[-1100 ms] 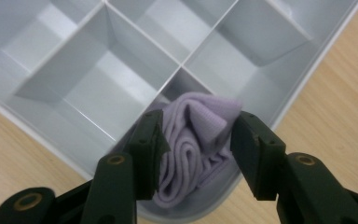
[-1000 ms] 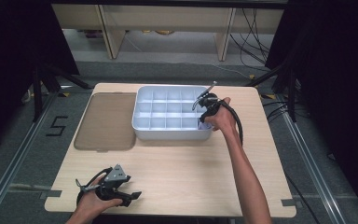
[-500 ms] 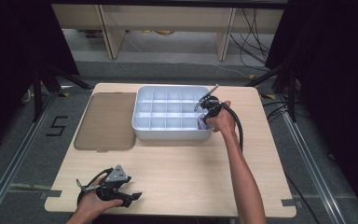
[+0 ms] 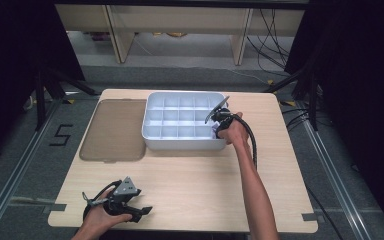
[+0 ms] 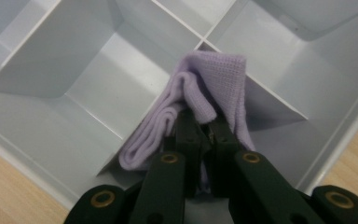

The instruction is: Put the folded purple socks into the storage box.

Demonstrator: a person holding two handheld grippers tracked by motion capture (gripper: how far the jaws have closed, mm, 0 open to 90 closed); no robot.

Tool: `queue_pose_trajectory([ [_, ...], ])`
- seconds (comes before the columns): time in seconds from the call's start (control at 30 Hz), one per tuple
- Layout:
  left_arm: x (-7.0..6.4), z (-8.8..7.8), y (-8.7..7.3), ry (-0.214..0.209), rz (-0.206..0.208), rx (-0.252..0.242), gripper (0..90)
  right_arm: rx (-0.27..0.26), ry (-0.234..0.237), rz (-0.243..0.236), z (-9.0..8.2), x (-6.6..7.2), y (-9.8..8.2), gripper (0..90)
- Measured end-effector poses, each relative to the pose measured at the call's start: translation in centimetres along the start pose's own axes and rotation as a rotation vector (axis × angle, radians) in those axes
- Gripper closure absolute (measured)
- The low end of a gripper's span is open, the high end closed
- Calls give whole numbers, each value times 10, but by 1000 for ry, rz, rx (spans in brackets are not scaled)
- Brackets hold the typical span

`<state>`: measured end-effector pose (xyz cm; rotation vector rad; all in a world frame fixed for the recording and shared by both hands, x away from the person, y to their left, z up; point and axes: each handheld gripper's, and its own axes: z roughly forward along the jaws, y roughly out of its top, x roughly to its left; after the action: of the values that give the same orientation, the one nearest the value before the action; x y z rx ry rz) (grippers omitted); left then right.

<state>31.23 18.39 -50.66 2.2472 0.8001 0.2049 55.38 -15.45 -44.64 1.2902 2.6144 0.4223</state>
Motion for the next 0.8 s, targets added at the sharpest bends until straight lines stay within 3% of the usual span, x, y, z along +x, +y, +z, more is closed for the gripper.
queue_pose_trajectory([
  [0.2,0,0,0,1,6,4,261,13,3,-1,2,0,1,858],
  [0.3,0,0,0,1,7,5,261,17,2,-30,3,-2,2,858],
  [0.33,0,0,0,10,7,-2,261,13,-4,3,2,1,1,855],
  [0.37,0,0,0,6,-2,-6,261,19,-2,4,0,0,1,851],
  [0.43,-1,0,0,3,-26,-11,261,-5,1,8,-5,-2,-1,835],
  [0.57,2,-1,0,2,4,7,260,-45,4,25,-15,-6,-4,797],
  [0.6,1,0,0,3,-6,-1,260,-93,25,43,-25,-8,-7,777],
  [0.67,1,0,0,3,-9,-5,260,-103,15,74,-34,-7,-9,768],
  [0.77,0,0,0,8,-21,-8,260,-178,28,73,-47,-8,-13,762],
  [0.8,0,0,0,8,-21,-8,260,-178,28,73,-47,-8,-13,762],
])
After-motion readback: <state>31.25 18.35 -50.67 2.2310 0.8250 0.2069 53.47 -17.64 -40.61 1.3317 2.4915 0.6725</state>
